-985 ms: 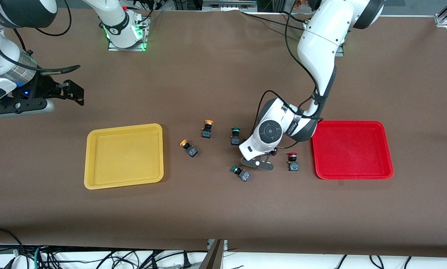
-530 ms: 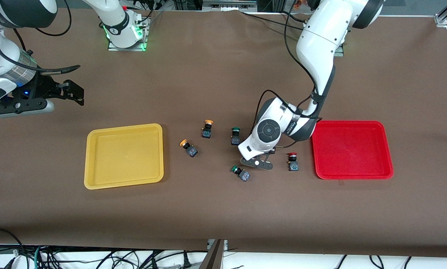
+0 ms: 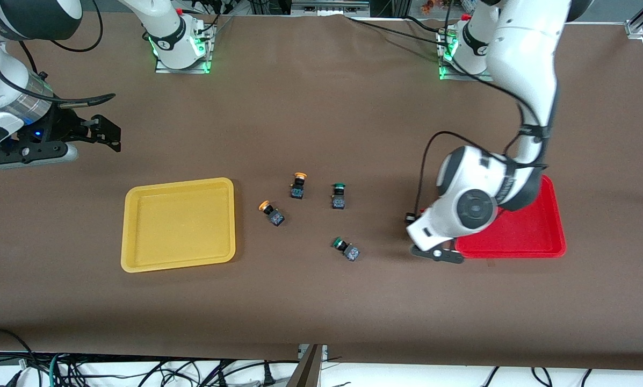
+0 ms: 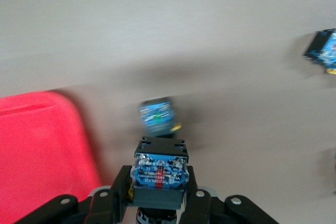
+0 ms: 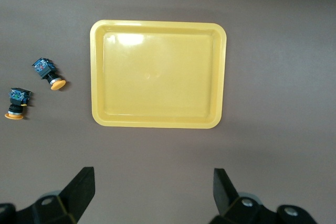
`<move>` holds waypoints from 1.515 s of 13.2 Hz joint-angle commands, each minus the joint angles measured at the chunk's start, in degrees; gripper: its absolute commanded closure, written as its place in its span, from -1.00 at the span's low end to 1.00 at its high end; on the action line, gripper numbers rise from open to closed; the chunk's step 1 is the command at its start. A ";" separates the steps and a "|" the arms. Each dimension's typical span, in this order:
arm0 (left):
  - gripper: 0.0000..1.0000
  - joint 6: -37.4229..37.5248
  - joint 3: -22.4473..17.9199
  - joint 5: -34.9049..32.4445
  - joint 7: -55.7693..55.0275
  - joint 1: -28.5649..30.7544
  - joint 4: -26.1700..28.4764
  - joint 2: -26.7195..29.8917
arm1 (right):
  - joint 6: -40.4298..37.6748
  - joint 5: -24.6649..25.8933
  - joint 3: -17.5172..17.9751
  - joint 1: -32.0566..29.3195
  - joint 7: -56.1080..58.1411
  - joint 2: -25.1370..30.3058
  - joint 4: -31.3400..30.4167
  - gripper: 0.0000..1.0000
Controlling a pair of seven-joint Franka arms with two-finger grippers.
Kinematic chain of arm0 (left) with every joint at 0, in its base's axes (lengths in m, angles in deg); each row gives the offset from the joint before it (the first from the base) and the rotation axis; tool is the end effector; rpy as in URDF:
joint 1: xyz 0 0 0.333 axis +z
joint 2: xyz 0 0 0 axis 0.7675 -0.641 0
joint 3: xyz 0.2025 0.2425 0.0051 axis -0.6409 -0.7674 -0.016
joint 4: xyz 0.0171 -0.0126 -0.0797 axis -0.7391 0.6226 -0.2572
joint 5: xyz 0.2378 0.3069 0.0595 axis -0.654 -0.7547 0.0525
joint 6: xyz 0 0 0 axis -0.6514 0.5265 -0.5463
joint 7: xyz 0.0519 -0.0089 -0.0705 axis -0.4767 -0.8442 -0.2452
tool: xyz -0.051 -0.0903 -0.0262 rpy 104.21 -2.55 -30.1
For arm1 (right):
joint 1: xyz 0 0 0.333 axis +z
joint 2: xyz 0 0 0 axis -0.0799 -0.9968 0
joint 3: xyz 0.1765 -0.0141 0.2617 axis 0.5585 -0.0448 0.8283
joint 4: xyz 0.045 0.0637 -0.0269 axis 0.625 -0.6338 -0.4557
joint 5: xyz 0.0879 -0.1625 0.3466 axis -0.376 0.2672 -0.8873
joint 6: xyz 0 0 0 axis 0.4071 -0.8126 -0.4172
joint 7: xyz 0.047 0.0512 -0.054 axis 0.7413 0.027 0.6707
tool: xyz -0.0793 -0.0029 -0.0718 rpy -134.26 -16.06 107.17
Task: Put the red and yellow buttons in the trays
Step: 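Carry the red button into the red tray and release it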
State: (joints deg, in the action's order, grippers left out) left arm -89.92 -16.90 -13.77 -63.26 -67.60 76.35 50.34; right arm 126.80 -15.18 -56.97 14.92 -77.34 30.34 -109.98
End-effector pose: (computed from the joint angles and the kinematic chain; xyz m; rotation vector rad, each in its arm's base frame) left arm 0.6803 -0.1986 0.2942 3.1013 -0.2442 -0.2434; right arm 0.5769 0.0776 0.5723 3.1104 0.2247 0.0034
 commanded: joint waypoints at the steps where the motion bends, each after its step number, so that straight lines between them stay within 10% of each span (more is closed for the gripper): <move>1: 0.72 1.55 0.85 -0.86 8.23 5.75 7.12 6.74 | -1.06 0.06 -0.08 -0.14 -0.42 -0.04 0.80 -1.00; 8: 0.69 1.39 0.76 -2.79 21.80 21.32 13.79 7.71 | -1.15 -0.03 -0.17 -0.23 -0.42 -0.13 0.80 -1.00; 20: 0.54 -16.72 0.67 -5.26 23.74 28.62 26.64 6.58 | -1.15 -0.03 -0.09 -0.14 -0.42 -0.13 0.80 -1.00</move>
State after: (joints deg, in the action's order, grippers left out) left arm -104.50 -17.00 -17.96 -40.49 -39.78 101.76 56.38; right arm 126.61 -15.18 -57.23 14.86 -77.39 30.27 -109.98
